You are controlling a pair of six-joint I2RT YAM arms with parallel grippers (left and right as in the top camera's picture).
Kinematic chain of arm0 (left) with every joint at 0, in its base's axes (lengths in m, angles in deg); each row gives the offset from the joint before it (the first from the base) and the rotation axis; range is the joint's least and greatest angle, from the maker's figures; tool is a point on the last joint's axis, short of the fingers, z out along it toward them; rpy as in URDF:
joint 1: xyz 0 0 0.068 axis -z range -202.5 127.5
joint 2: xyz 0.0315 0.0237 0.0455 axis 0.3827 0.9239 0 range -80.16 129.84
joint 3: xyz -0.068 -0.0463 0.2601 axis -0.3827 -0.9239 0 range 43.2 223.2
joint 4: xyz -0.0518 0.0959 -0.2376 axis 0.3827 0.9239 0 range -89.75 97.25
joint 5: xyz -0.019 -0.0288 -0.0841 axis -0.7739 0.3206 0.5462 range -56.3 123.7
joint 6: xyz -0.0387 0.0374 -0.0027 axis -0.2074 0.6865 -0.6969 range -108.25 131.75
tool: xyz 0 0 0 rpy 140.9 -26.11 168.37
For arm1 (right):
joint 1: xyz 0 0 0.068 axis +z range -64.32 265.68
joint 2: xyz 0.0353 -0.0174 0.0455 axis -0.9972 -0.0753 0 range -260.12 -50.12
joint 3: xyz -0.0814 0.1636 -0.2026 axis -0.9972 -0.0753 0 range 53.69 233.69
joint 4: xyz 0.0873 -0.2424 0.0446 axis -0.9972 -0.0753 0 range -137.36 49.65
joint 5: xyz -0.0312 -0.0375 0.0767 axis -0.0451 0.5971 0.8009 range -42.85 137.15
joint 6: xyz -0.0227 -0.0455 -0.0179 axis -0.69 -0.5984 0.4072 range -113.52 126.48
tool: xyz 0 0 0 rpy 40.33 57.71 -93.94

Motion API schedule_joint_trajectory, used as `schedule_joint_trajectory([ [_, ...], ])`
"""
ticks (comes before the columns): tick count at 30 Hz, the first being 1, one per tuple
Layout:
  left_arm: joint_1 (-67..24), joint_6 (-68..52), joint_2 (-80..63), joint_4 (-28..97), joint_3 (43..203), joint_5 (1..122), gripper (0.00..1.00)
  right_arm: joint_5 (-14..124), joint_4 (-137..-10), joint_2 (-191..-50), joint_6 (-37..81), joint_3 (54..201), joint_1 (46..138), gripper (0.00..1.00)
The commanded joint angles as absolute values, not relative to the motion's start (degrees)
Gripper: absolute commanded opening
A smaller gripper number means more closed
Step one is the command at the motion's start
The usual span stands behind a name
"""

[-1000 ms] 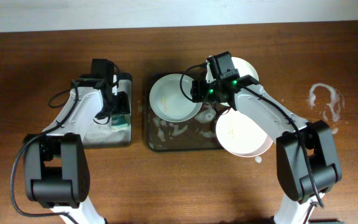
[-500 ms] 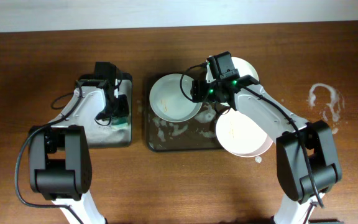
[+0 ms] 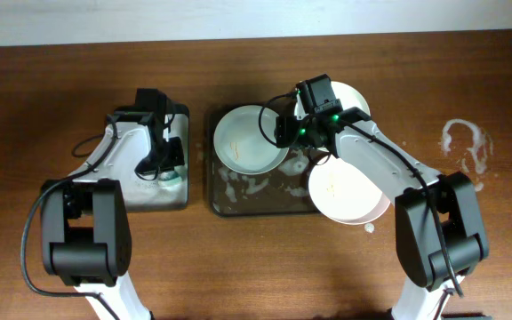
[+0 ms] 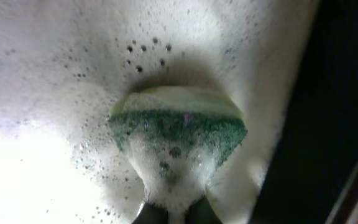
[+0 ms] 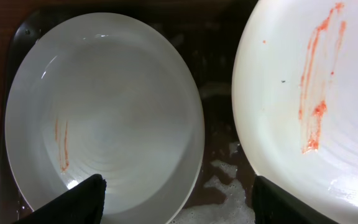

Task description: Clean dirty plates on tray and stack at the side

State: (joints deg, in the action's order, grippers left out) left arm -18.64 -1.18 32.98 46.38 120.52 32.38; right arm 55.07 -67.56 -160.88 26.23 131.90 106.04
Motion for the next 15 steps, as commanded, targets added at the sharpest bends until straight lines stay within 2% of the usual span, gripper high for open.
schedule_joint_trajectory([
  [1, -18.5, 0.3, 28.8, 48.1, 124.9, 32.4, 0.01, 54.2, -67.8, -161.4, 26.9, 131.6, 106.2, 0.76],
  [5, -18.5, 0.7, 25.7, 50.1, 125.9, 32.4, 0.01, 54.1, -68.2, -161.5, 27.0, 130.9, 106.2, 0.72],
  [11, -18.5, 0.7, 21.9, 51.5, 125.9, 32.4, 0.01, 54.2, -65.4, -163.0, 28.5, 129.8, 106.2, 0.41],
  [15, -18.5, 0.7, 21.3, 51.6, 125.8, 32.4, 0.01, 54.0, -63.5, -165.8, 29.8, 129.8, 106.3, 0.32],
])
